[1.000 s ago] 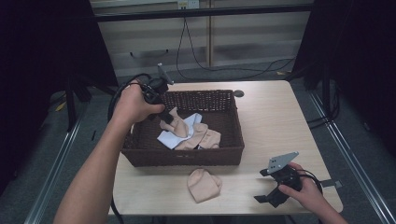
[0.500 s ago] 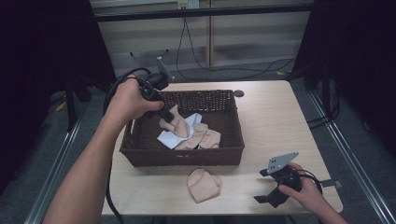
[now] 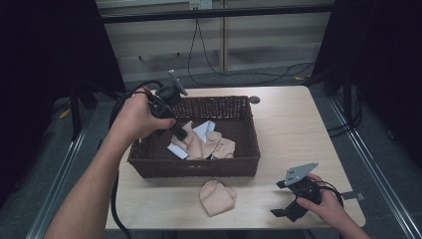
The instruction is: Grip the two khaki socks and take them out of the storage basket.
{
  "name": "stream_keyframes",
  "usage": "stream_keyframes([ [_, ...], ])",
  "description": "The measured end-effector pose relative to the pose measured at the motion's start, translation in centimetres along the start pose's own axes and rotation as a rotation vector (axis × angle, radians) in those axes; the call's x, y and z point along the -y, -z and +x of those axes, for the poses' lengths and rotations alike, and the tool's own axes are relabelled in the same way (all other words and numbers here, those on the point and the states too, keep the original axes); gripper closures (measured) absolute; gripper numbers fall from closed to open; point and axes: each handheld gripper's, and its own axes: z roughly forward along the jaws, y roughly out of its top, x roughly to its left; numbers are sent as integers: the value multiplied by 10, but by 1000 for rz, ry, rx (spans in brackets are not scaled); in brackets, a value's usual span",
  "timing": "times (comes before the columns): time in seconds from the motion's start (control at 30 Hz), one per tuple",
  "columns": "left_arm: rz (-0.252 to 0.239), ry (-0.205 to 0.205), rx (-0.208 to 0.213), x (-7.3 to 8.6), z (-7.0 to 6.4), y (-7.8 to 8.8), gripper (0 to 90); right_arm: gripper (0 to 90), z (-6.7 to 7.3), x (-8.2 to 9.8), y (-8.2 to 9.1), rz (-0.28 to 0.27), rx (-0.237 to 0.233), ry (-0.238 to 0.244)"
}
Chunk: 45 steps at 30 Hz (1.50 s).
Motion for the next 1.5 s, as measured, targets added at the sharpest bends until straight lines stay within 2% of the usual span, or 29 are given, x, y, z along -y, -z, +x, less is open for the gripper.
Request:
stream_keyframes([
  [0.33,10,-32,21,12,-4,-20,815,25,0,0,0,2,-1,-4],
  [0.83,49,-93,31,28,-16,-73,809,25,0,0,0,0,-7,-3],
  [1.0,48,-86,46,32,-15,-88,777,25,0,0,0,-3,-5,-3],
  [1.03,42,-93,43,34,-16,-90,749,24,0,0,0,-1,-1,-3],
  [1.1,55,-105,22,36,-17,-94,533,25,0,0,1,2,-6,-2],
  [1.13,44,-95,4,38,-18,-96,533,25,0,0,1,2,-6,-2],
  [1.17,49,-95,-1,39,-19,-97,452,25,0,0,1,0,-4,-1],
  [1.2,40,-98,-5,41,-18,-98,408,25,0,0,1,1,-5,2],
  [1.27,33,-79,-9,45,-17,-101,293,25,0,0,1,4,-4,-9],
  [1.33,15,-79,-15,50,-16,-102,254,25,-1,-1,0,-8,-7,8],
  [1.43,-18,-89,-35,56,-15,-104,143,25,0,-1,-1,5,-11,4],
  [1.5,-37,-103,-42,61,-16,-103,104,25,0,-1,-1,5,-10,12],
])
